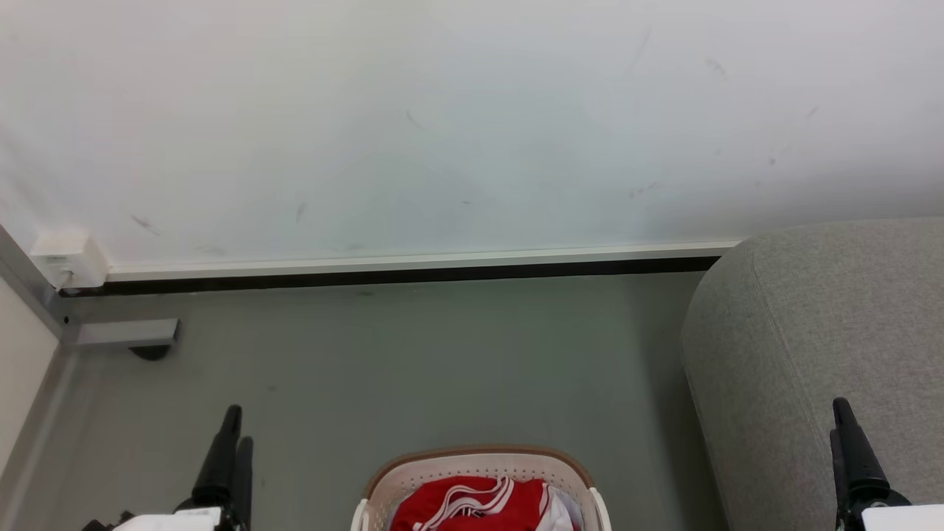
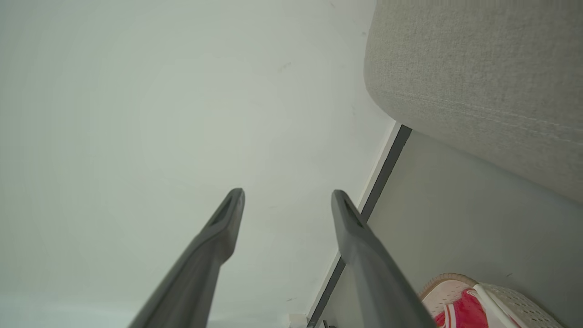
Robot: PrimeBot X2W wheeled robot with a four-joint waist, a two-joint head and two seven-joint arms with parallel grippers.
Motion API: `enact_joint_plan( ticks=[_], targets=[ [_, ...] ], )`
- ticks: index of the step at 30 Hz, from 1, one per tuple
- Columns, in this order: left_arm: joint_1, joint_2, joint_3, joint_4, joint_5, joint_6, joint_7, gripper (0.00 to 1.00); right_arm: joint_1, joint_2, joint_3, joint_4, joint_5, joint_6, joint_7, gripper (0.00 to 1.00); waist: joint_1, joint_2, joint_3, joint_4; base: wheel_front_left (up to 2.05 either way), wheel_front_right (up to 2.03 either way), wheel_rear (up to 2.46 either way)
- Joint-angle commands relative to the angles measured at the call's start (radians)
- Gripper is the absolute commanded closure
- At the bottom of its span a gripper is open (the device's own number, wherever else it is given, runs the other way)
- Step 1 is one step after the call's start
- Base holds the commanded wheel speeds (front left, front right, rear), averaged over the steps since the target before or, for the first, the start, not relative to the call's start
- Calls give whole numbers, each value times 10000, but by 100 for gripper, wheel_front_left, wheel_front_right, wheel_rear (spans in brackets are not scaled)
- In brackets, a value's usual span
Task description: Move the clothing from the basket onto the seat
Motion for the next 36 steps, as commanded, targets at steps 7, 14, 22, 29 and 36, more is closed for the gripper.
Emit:
enact_joint_plan(
  ticks=[7,14,22,29,36],
  targets=[
    [-37,60,-215,-306,1740,39,-389,0,19,-251,314,-695,-2613,-2,-416,0,0,0,25,-2,0,0,0],
    [41,66,-327,-552,3893,245,-677,0,88,-480,595,-855,-4408,-3,-709,0,0,0,48,6,0,0,0],
    [162,167,-581,-890,5996,348,-986,0,125,-620,757,-764,-6012,-5,-1014,0,0,0,45,23,0,0,0],
    [300,348,-837,-1072,7305,576,-1237,0,131,-669,861,-712,-7296,-6,-1267,0,0,0,35,21,0,0,0],
    [394,487,-1057,-1242,8223,757,-1466,0,146,-697,977,-733,-8367,-7,-1494,0,0,0,42,8,0,0,0]
  ],
)
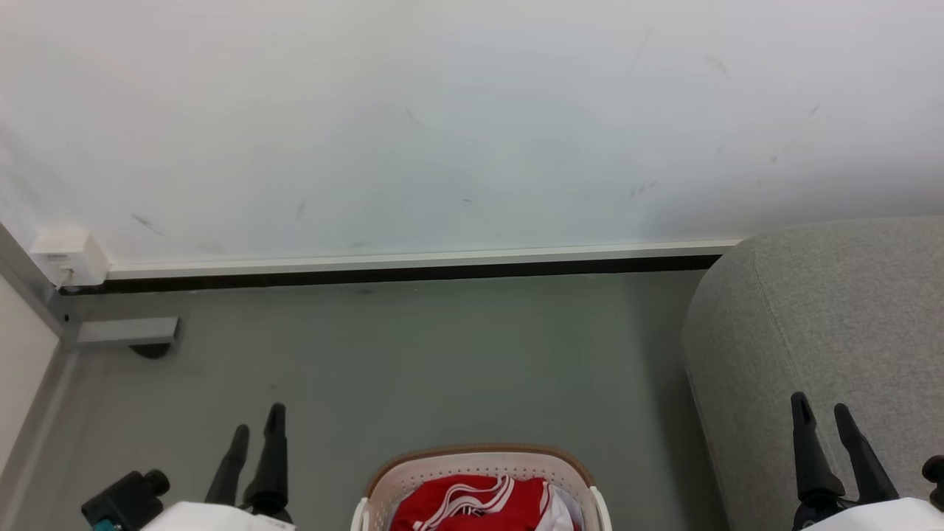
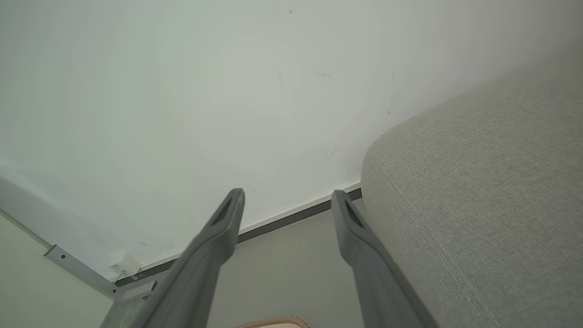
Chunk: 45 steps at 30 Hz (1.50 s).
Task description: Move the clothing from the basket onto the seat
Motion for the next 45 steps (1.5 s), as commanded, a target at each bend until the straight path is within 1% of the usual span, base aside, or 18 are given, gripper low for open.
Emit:
enact_joint_plan(
  ticks=[1,7,17,27,36,45],
  targets=[
    [-9,158,-62,-201,458,63,-127,0,-97,-118,62,-136,-487,-10,-132,0,0,0,4,-9,0,0,0],
    [45,222,-139,-319,1041,164,-286,0,-93,-106,97,-190,-1185,-11,-288,0,0,0,12,-19,0,0,0],
    [124,301,-211,-477,2122,188,-561,0,-15,-67,90,-294,-2466,-12,-572,0,0,0,56,-46,0,0,0],
    [151,305,-194,-418,3150,75,-830,0,52,-4,51,-376,-3546,-14,-838,0,0,0,87,-84,0,0,0],
    [221,268,-93,-450,4041,112,-1048,0,123,18,-6,-470,-4327,-16,-1056,0,0,0,91,-125,0,0,0],
    [276,253,-23,-310,4854,3,-1241,0,186,159,-223,-464,-4689,-18,-1256,0,0,0,119,-148,0,0,0]
  ],
)
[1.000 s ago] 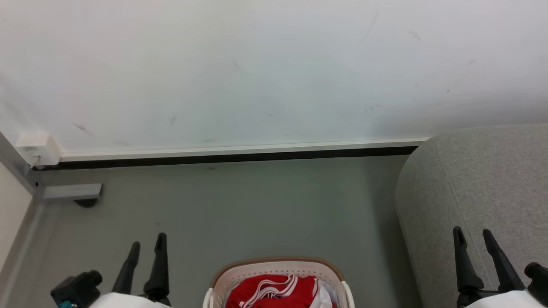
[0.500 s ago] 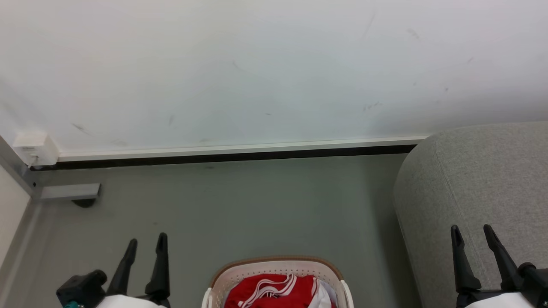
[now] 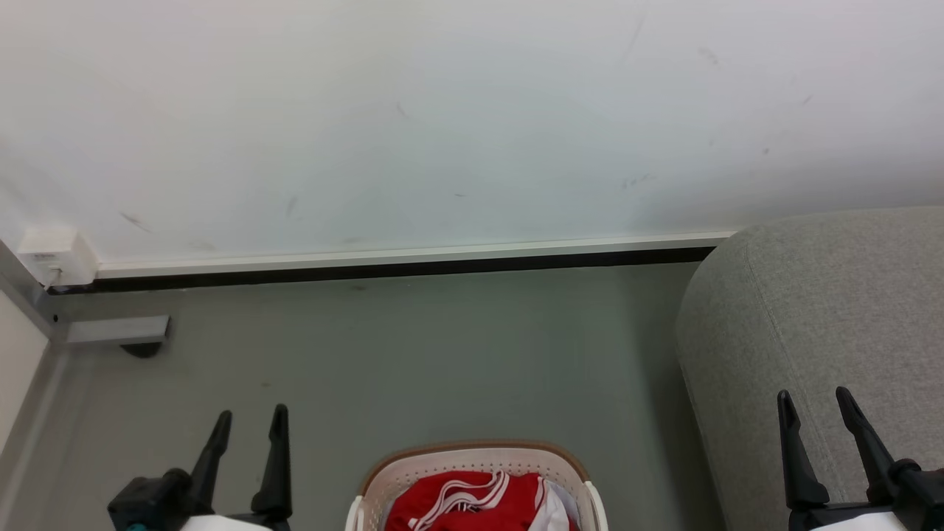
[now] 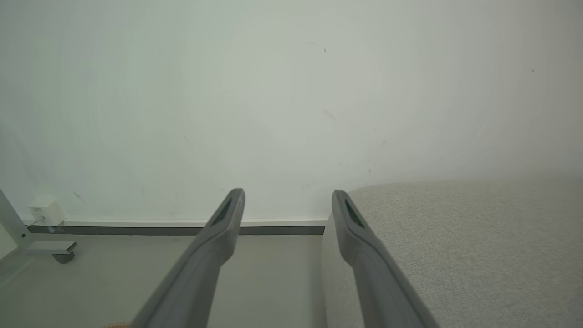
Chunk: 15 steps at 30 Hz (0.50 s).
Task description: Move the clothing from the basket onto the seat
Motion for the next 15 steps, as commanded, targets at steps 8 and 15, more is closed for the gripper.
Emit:
enact_joint_plan(
  ticks=[8,15],
  targets=[
    [116,55,193,-94,955,-68,-247,0,105,-5,-53,-113,-831,-19,-255,0,0,-1,23,-6,0,0,0],
    [166,-25,218,-173,1551,-57,-376,0,137,11,-71,-138,-1317,-21,-387,0,0,-1,98,-11,0,0,0]
  ],
)
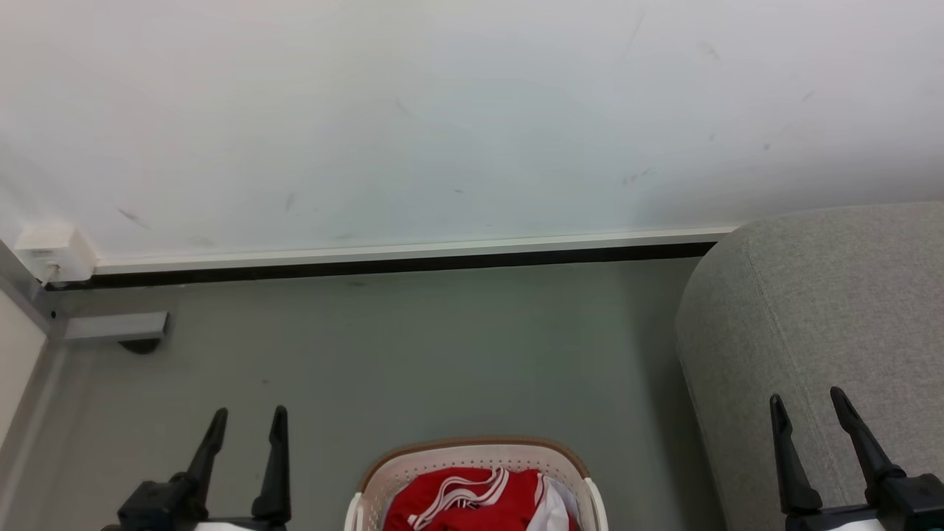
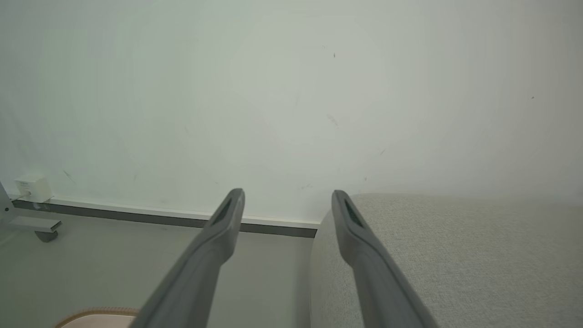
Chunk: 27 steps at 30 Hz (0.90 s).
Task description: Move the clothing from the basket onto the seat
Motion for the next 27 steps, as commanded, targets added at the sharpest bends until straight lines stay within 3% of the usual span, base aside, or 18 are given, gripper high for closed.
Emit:
enact_joint_plan(
  ticks=[1,13,27],
  targets=[
    [48,7,43,-38,335,-35,-116,0,43,-35,-56,-72,-232,-19,-92,0,0,-1,26,1,0,0,0],
    [70,-89,174,71,1101,-160,-310,0,76,42,-101,-74,-768,-21,-286,0,0,-1,104,-56,0,0,0],
    [-118,-230,309,115,1368,-302,-373,0,-172,109,-126,-85,-284,-22,-347,0,0,-1,319,-160,0,0,0]
  ],
)
